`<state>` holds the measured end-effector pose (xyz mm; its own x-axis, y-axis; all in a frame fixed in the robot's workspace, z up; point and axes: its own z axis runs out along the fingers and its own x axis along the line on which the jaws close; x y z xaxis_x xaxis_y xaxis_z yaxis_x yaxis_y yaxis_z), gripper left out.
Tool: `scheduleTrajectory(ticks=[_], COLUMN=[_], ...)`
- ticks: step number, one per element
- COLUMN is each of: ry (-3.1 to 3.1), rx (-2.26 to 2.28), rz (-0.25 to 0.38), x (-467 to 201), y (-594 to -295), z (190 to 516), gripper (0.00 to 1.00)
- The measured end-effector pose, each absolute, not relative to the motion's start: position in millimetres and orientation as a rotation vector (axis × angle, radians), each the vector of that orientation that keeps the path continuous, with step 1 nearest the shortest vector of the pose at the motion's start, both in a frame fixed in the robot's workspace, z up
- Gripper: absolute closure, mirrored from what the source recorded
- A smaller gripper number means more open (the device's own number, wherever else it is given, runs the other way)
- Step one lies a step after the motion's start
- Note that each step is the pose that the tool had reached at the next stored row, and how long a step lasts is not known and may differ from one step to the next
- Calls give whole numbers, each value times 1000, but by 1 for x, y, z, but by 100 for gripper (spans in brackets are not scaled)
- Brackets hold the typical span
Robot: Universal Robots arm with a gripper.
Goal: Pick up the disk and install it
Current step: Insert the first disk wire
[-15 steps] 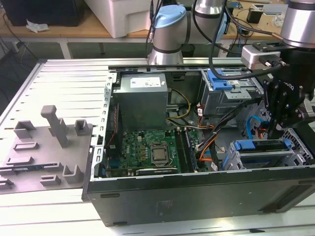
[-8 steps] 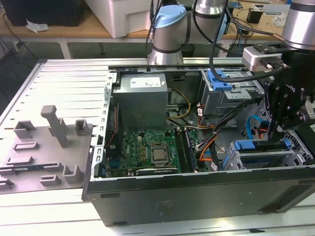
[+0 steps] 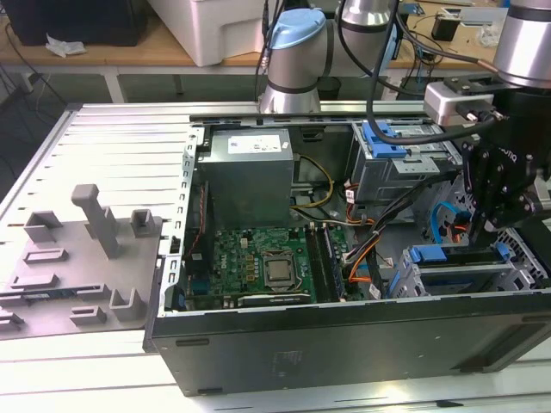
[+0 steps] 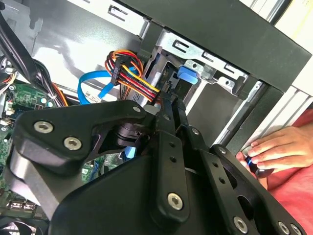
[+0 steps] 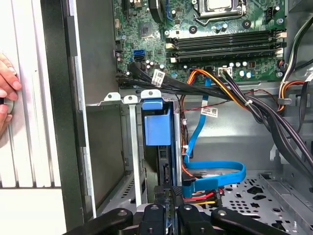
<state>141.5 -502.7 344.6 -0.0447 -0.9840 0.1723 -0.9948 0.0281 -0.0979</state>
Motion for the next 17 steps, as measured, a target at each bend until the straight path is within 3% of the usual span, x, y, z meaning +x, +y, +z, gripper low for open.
scheduleTrajectory(ticks=[17], ry=[-2211], rx=[2131], rz=[295], x=[142], y=[-503], z=[342], gripper=[83])
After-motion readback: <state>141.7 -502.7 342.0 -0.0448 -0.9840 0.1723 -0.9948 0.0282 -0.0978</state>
